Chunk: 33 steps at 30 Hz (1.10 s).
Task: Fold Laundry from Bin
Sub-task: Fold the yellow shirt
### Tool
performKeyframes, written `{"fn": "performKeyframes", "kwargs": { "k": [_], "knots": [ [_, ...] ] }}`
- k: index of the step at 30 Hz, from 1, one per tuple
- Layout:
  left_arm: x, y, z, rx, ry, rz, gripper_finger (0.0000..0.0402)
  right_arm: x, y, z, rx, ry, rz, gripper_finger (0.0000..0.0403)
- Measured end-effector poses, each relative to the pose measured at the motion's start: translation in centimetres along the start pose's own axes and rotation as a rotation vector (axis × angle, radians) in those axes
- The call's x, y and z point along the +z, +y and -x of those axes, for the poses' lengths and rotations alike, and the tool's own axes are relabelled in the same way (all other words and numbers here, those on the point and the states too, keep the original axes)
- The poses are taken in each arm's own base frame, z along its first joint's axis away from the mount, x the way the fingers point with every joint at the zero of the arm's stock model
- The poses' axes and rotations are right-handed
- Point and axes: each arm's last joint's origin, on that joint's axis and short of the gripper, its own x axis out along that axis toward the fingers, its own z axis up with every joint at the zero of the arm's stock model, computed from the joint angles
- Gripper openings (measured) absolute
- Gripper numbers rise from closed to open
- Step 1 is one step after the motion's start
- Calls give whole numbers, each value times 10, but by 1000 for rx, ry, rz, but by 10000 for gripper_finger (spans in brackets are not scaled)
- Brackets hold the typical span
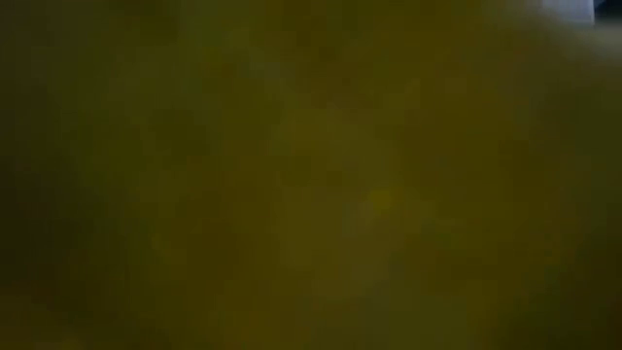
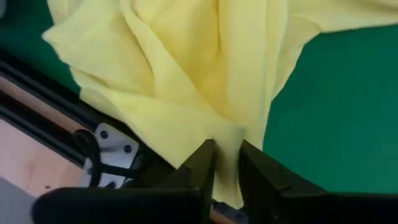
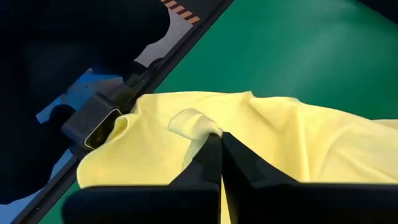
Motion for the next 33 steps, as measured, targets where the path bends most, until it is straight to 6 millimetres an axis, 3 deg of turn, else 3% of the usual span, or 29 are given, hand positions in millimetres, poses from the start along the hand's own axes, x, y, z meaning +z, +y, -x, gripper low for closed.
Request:
{"fn": "performKeyframes", "kwargs": {
  "k": [11, 17, 21, 27, 33],
  "knots": [
    [8, -3, 21, -64, -73, -18, 145, 0, -3, -2, 71, -23, -5, 0],
    [25, -39, 28, -300, -340, -153, 151, 1, -3, -2, 73, -31, -6, 0],
    [34, -64, 22, -305, -441, -241, 151, 1, -4, -3, 41, -26, -44, 7],
    [41, -89, -5, -190, -377, -307, 151, -1, 1, -1, 67, 15, -45, 66],
    [50, -97, -26, -86, -329, -385, 151, -2, 15, 3, 106, 76, -85, 150]
  ]
}}
